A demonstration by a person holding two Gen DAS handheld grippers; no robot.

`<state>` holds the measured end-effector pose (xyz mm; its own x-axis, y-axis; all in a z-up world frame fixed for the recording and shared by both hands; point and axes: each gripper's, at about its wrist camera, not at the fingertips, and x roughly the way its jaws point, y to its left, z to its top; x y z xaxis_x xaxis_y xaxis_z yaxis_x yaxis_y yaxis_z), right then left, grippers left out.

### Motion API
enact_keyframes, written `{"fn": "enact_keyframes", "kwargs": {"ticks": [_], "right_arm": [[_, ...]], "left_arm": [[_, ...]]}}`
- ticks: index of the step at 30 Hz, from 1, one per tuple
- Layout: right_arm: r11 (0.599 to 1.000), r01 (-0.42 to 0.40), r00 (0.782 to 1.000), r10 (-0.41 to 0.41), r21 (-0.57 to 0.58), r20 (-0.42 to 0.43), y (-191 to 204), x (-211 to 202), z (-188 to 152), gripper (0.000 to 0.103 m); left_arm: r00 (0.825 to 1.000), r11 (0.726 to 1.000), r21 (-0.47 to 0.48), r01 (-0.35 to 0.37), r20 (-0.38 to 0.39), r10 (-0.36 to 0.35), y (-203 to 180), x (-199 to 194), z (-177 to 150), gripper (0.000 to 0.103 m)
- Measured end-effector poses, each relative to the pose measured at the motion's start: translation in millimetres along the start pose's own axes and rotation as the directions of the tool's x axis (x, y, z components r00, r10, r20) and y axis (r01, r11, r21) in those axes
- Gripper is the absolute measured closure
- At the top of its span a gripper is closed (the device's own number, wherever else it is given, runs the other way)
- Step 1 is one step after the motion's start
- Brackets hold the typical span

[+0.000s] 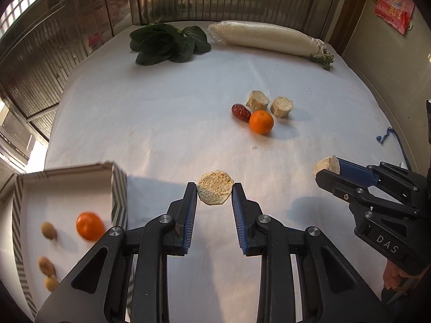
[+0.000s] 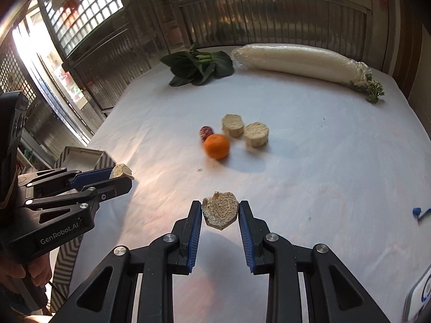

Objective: Organize fruits
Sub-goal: 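Carry both bread slices in both grippers over the striped box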

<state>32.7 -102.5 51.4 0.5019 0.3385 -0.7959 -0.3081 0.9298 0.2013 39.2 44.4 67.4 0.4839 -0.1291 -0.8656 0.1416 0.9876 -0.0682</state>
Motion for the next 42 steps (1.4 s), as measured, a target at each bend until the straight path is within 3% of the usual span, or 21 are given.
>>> {"fn": "enact_keyframes", "kwargs": {"ticks": [7, 22, 42], "right_arm": [[0.998, -0.024, 1.000, 0.023, -0.054, -0.008, 29, -13, -15, 0.076], [0.975, -0.107, 0.994, 0.103, -0.195, -0.028, 99, -20, -25, 0.076], [0.902, -0.236, 0.972, 0.214, -0.363, -0.101, 188, -9, -31, 0.076]], "left_arm": [[1.000, 1.000, -0.028, 0.013, 0.009, -0.013, 17, -25, -22, 0.077], [0.998, 0.994, -0.089, -0.065, 0.018, 0.067, 50, -59, -61, 0.077], [0.984, 0.961, -0.218, -0.171, 0.003, 0.176, 113, -86, -100, 0.077]]}}
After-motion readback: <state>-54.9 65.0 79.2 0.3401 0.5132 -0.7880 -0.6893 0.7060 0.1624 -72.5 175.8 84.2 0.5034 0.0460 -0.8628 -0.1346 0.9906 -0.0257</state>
